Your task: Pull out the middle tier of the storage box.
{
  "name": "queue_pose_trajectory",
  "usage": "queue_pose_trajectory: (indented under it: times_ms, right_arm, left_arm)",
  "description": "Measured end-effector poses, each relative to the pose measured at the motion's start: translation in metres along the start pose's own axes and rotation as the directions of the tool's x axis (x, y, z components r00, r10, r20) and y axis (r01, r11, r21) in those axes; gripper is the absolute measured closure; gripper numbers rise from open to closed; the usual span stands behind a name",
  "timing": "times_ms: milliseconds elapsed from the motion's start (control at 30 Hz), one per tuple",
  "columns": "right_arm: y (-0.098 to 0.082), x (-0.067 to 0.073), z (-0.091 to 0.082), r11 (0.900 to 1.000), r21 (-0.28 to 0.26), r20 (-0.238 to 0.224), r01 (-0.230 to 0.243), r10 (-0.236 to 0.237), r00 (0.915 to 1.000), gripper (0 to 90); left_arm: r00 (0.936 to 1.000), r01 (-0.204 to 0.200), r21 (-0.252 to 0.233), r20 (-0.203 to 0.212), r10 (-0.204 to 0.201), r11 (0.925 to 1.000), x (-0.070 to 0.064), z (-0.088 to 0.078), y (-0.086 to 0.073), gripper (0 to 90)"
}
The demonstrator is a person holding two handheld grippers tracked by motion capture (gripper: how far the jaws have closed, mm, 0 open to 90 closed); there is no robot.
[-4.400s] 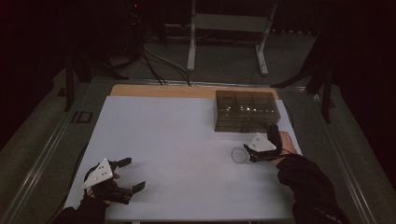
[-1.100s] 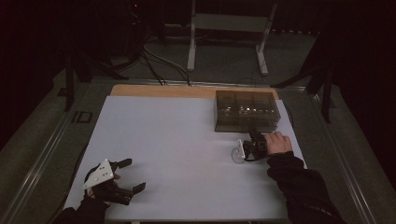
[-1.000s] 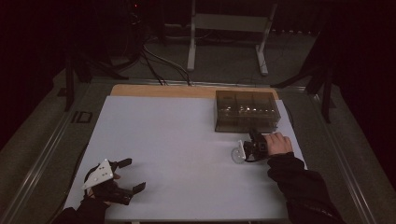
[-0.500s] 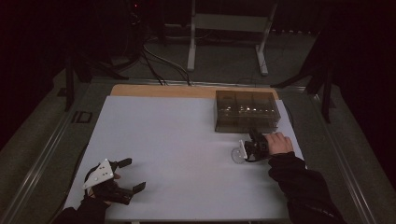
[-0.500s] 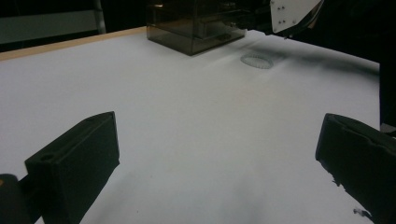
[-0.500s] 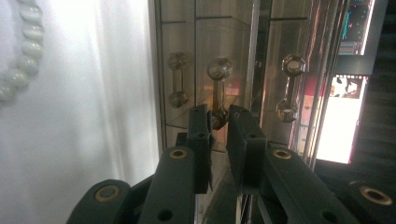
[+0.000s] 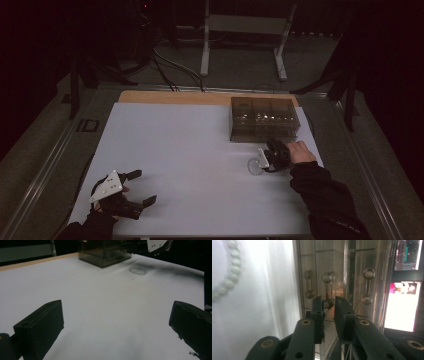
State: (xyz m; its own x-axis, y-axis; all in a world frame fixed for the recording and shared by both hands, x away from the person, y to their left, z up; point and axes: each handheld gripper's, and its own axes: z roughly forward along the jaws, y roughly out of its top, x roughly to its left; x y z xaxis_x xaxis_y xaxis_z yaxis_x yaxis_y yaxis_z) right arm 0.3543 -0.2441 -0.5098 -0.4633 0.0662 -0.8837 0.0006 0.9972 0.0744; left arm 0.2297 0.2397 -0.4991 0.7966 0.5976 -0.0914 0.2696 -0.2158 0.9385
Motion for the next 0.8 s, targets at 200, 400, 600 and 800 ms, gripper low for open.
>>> queue_pose_trajectory:
  times_ms: [200, 400, 600, 800]
  right_arm:
    - [-0.009, -0.013, -0.006, 0.996, -0.062, -0.095, -0.070, 0.063, 0.9934, 64.9]
    - [-0.019, -0.020, -0.009, 0.990, -0.064, -0.162, -0.123, 0.111, 0.9805, 58.8]
    - [-0.034, -0.031, -0.012, 0.981, -0.054, -0.264, -0.189, 0.168, 0.9497, 46.9]
    - [-0.043, -0.041, -0.015, 0.955, -0.010, -0.346, -0.297, 0.275, 0.8971, 16.8]
  left_arm:
    - [1.0000, 0.006, -0.007, -0.004, -0.006, 1.0000, 0.001, -0.001, 0.000, 1.1]
    - [1.0000, 0.000, 0.000, -0.001, 0.000, 1.0000, 0.000, 0.000, 0.000, 1.1]
    - [1.0000, 0.003, 0.003, 0.000, -0.003, 1.0000, 0.000, 0.001, 0.000, 1.1]
    - [1.0000, 0.000, 0.005, -0.001, 0.000, 1.0000, 0.000, 0.001, -0.001, 1.1]
